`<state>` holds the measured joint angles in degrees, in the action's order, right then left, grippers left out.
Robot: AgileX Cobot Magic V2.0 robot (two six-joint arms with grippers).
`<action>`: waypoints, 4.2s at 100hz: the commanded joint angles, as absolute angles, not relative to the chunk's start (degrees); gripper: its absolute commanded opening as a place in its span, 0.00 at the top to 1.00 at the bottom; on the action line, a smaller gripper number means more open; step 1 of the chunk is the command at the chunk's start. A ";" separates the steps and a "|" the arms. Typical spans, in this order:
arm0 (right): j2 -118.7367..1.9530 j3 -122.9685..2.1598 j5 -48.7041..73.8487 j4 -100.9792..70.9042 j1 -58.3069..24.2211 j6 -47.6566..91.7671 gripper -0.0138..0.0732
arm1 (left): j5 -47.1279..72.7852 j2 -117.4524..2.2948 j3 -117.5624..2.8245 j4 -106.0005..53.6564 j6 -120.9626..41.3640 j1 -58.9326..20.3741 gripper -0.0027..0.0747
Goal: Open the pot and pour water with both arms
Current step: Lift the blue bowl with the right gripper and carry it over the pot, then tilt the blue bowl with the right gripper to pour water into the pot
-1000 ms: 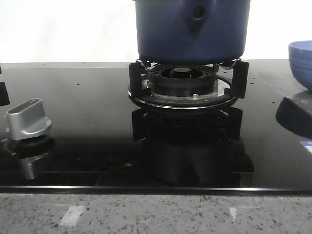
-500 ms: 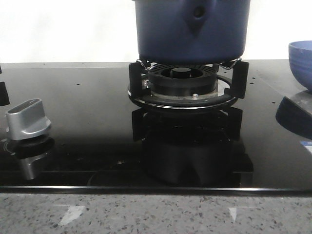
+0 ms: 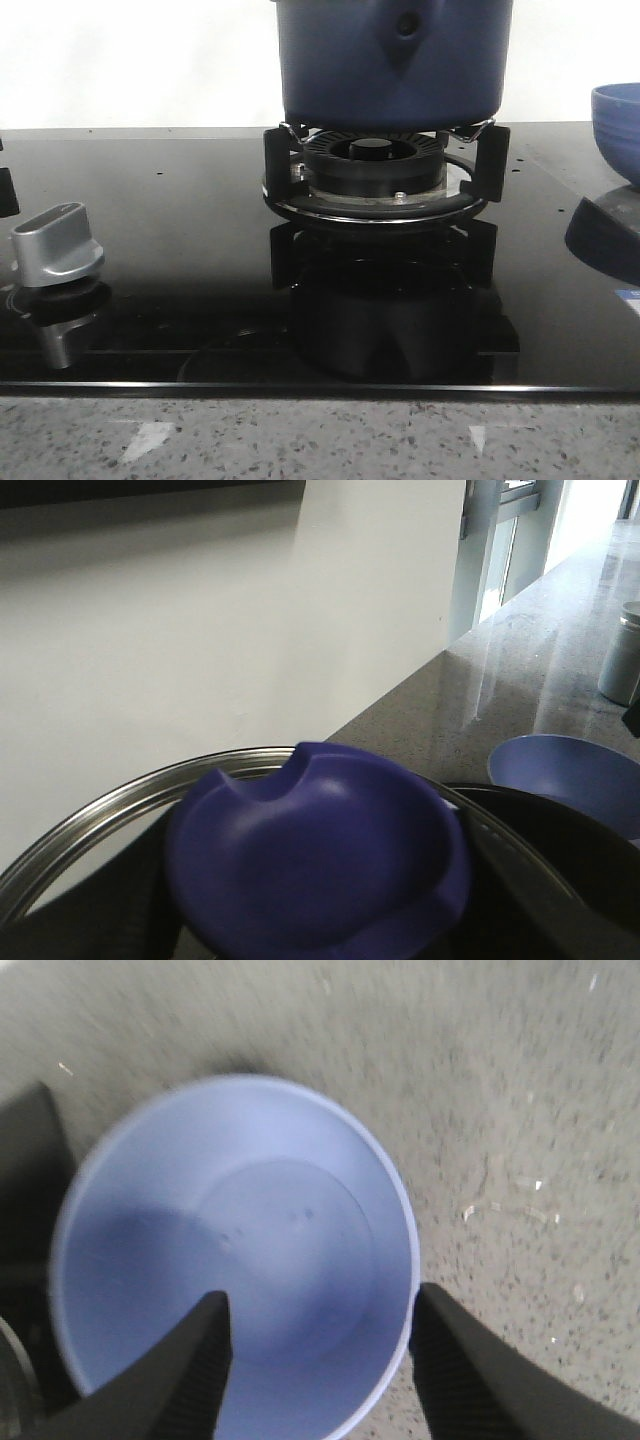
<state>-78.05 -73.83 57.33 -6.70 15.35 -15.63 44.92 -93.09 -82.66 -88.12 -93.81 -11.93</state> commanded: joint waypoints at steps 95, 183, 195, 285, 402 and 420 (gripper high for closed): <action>-85.52 -75.77 58.97 -11.89 20.05 -15.82 0.67 | 45.74 -89.77 -85.12 -93.29 -93.30 -11.74 0.53; -78.56 -75.86 47.43 -13.73 16.73 -15.70 0.93 | 42.07 -89.77 -85.12 -93.29 -93.30 -11.53 0.53; -76.63 -77.03 46.24 -13.73 13.97 -14.66 0.93 | 40.71 -89.77 -85.12 -93.29 -93.30 -11.53 0.53; -83.80 -96.43 41.46 -13.73 -5.04 -12.17 0.93 | 39.18 -89.77 -85.12 -93.29 -93.30 -11.53 0.53; -84.40 -96.43 41.02 -13.19 -5.70 -12.17 0.93 | 37.79 -89.88 -85.12 -93.29 -93.30 -11.53 0.53; -84.40 -96.43 41.02 -13.19 -5.70 -12.17 0.93 | 37.58 -89.88 -85.12 -93.29 -93.30 -11.53 0.46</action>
